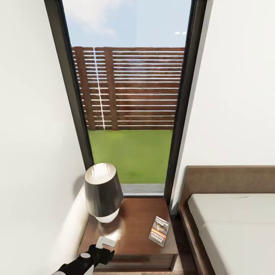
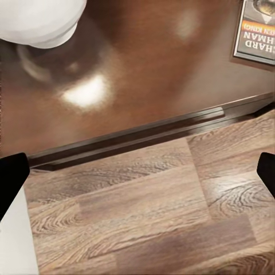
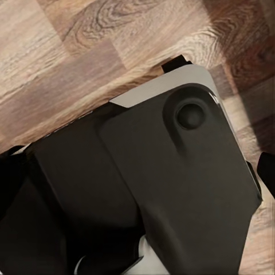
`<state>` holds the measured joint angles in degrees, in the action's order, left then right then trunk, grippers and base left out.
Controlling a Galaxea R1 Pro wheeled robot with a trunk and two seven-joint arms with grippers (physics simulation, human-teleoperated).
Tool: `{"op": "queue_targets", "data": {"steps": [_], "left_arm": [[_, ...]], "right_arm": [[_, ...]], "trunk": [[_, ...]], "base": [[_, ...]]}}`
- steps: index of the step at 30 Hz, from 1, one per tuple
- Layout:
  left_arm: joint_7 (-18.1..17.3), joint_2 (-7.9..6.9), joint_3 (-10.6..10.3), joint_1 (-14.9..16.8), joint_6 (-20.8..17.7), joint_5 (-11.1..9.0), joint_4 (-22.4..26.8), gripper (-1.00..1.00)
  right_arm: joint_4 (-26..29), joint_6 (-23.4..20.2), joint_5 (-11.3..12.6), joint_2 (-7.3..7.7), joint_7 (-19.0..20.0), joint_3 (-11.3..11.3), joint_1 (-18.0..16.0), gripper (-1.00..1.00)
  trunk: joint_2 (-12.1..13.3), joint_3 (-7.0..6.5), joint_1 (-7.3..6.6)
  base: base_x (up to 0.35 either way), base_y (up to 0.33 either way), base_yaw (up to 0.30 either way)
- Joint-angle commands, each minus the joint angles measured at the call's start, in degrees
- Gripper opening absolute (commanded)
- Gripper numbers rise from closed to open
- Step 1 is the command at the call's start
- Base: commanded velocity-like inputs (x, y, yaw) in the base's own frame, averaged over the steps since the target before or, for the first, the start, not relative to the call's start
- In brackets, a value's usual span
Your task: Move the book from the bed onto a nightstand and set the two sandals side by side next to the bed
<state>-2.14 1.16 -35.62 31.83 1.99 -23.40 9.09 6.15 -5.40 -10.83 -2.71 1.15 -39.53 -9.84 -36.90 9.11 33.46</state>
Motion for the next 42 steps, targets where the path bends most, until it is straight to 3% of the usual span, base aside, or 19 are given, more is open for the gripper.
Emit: {"op": "queue_targets", "data": {"steps": [1,26,35,42], "left_arm": [[-0.1,-0.01,-0.4,0.1,0.2,-0.6,-0.1,1.00],[0.6,0.12,-0.3,-1.6,0.1,-0.6,-0.2,1.00],[3.8,-0.03,-0.2,-8.6,1.4,-0.8,-0.1,1.00],[4.8,0.00,0.0,-13.0,2.9,-0.9,-0.2,1.00]], "right_arm": [[0.2,-0.4,-0.6,-0.03,0.1,-0.5,0.0,1.00],[0.2,-0.4,-0.6,0.07,0.1,-0.5,0.1,1.00],[0.2,-0.4,-0.6,0.09,0.1,-0.5,0.1,1.00],[0.2,-0.4,-0.6,0.10,0.1,-0.5,0.1,1.00]], "trunk": [[0.3,-0.10,-0.21],[10.4,-4.58,-5.70],[14.0,-6.20,-7.68],[14.0,-6.20,-7.68]], "base": [[0.000,0.000,0.000],[0.000,0.000,0.000],[0.000,0.000,0.000],[0.000,0.000,0.000]]}}
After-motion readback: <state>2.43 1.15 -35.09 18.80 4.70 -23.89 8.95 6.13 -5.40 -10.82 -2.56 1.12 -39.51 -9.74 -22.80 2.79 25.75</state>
